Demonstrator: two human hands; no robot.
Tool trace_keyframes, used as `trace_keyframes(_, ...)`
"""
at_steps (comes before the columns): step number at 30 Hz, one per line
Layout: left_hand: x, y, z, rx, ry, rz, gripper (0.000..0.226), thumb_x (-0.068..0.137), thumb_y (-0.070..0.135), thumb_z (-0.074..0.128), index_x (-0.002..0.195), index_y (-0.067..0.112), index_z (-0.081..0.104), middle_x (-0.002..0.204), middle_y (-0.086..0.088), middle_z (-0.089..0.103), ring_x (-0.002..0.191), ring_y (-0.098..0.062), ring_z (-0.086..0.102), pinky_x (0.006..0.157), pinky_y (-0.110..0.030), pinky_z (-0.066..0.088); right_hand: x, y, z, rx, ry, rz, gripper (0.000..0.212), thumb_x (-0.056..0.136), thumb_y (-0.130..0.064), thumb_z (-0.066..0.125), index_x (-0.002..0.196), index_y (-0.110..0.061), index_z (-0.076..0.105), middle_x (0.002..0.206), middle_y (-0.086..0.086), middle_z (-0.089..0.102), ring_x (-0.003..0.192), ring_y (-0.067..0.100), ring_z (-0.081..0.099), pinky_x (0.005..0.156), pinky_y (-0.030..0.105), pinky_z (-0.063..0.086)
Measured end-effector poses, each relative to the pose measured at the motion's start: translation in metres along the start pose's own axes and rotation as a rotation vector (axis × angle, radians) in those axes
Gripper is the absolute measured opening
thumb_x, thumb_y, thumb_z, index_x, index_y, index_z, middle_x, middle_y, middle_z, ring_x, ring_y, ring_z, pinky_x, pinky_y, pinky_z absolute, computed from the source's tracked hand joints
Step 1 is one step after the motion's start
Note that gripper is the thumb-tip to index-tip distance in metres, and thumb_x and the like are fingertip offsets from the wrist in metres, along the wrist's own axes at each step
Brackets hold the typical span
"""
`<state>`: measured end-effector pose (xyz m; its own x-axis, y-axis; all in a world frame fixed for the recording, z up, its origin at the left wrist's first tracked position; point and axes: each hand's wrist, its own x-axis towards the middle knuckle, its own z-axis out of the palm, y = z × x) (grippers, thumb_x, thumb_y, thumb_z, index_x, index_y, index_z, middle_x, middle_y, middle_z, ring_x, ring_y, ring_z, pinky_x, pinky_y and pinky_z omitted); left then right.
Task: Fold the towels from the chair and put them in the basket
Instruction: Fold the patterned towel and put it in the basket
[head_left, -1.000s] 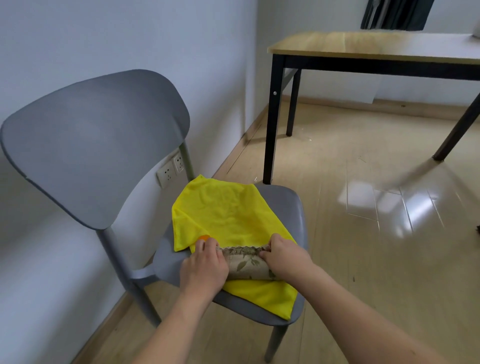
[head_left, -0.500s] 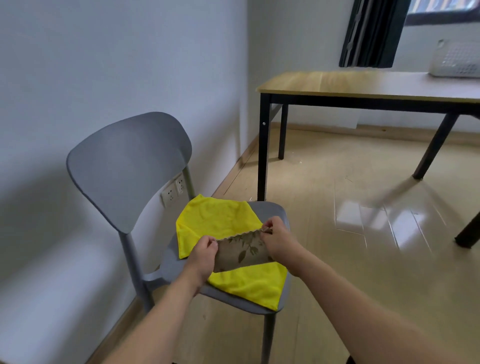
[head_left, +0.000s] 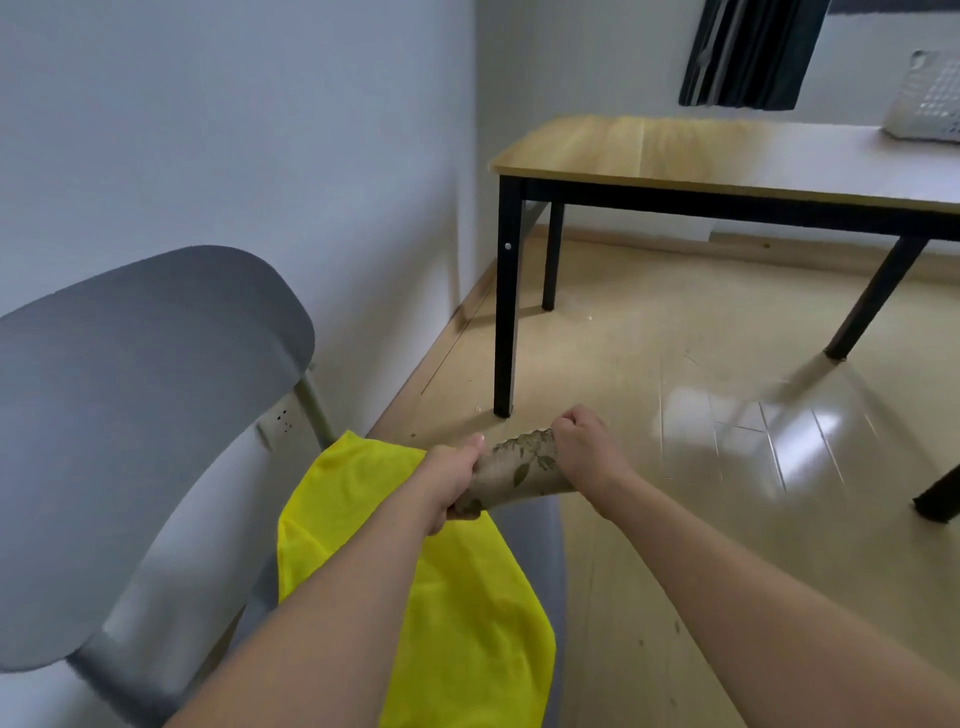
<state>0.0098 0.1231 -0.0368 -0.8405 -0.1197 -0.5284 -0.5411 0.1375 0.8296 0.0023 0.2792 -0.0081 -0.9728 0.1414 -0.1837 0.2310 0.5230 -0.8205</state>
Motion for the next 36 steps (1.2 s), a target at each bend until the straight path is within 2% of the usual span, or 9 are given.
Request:
trace_keyframes(3,0.022,0.046,0.014,0.203,0.185,0.088,0.043,0.094,0.048,0.044,0.088,0.01,0.063,0.1,-0.014,0.067,0.091,-0.033,0.063,0.085,-0.043,0.053,0.031,-0.022,-0.025,-0.023,0.023,-0.008,0.03,0.098,-0.016,0.033,0.117,-0.001,0.052,0.104,0.006,0.047,0.089,0.018,0.041,0.075,0.025,0.031)
trace_keyframes(5,0.011,0.091,0.021,0.341,0.246,0.116,0.044,0.097,0.048,0.037,0.084,0.012,0.06,0.1,-0.015,0.066,0.096,-0.035,0.06,0.09,-0.043,0.049,0.041,-0.05,-0.057,-0.028,0.031,0.032,0.031,0.098,-0.013,0.033,0.119,0.0,0.052,0.111,0.011,0.049,0.09,0.017,0.039,0.074,0.023,0.029)
trace_keyframes(8,-0.028,0.182,0.026,0.434,0.264,0.219,0.047,0.099,0.046,0.034,0.07,0.015,0.054,0.08,-0.008,0.062,0.074,-0.026,0.058,0.068,-0.036,0.05,0.042,-0.114,-0.126,0.114,0.1,0.198,0.023,0.096,-0.014,0.035,0.111,-0.008,0.052,0.104,0.008,0.052,0.089,0.022,0.046,0.068,0.03,0.033)
trace_keyframes(10,-0.068,0.251,0.028,0.483,0.242,0.315,0.05,0.101,0.045,0.032,0.07,0.013,0.055,0.066,-0.002,0.053,0.059,-0.016,0.049,0.053,-0.029,0.039,0.034,-0.162,-0.179,0.195,0.115,0.271,0.018,0.096,-0.015,0.036,0.107,-0.012,0.05,0.097,0.006,0.053,0.087,0.021,0.049,0.065,0.031,0.039)
trace_keyframes(14,-0.151,0.384,0.039,0.487,0.233,0.488,0.05,0.1,0.042,0.038,0.065,0.01,0.053,0.058,-0.002,0.05,0.052,-0.015,0.045,0.053,-0.03,0.037,0.008,-0.25,-0.288,0.279,0.126,0.349,0.018,0.095,-0.018,0.039,0.103,-0.01,0.054,0.1,0.011,0.057,0.086,0.024,0.055,0.073,0.037,0.05)
trace_keyframes(19,-0.233,0.49,0.088,0.464,0.25,0.608,0.048,0.1,0.037,0.039,0.06,0.013,0.047,0.058,-0.001,0.05,0.057,-0.018,0.047,0.052,-0.031,0.034,-0.021,-0.311,-0.408,0.451,0.117,0.491,0.029,0.092,-0.036,0.032,0.085,-0.015,0.051,0.097,0.012,0.057,0.081,0.022,0.053,0.061,0.029,0.046)
trace_keyframes(24,-0.269,0.537,0.18,0.421,0.233,0.694,0.05,0.1,0.042,0.037,0.063,0.012,0.051,0.058,-0.002,0.051,0.057,-0.019,0.048,0.05,-0.03,0.033,-0.027,-0.292,-0.522,0.518,0.165,0.428,0.037,0.097,-0.044,0.039,0.097,-0.01,0.053,0.087,0.009,0.052,0.068,0.02,0.049,0.053,0.027,0.043)
trace_keyframes(30,-0.294,0.574,0.308,0.193,-0.074,0.647,0.058,0.08,0.07,0.05,0.069,0.013,0.049,0.064,-0.002,0.045,0.059,-0.017,0.042,0.057,-0.032,0.037,-0.016,-0.233,-0.66,0.401,0.278,0.293,0.043,0.1,-0.043,0.037,0.111,-0.004,0.052,0.094,0.012,0.053,0.076,0.023,0.051,0.067,0.038,0.049)
trace_keyframes(36,-0.284,0.613,0.408,0.122,-0.296,0.61,0.051,0.074,0.055,0.069,0.08,0.005,0.065,0.063,-0.007,0.058,0.052,-0.02,0.05,0.041,-0.026,0.038,0.045,-0.178,-0.759,0.369,0.303,0.251,0.045,0.1,-0.043,0.037,0.111,-0.003,0.053,0.09,0.009,0.052,0.085,0.024,0.052,0.08,0.04,0.051)
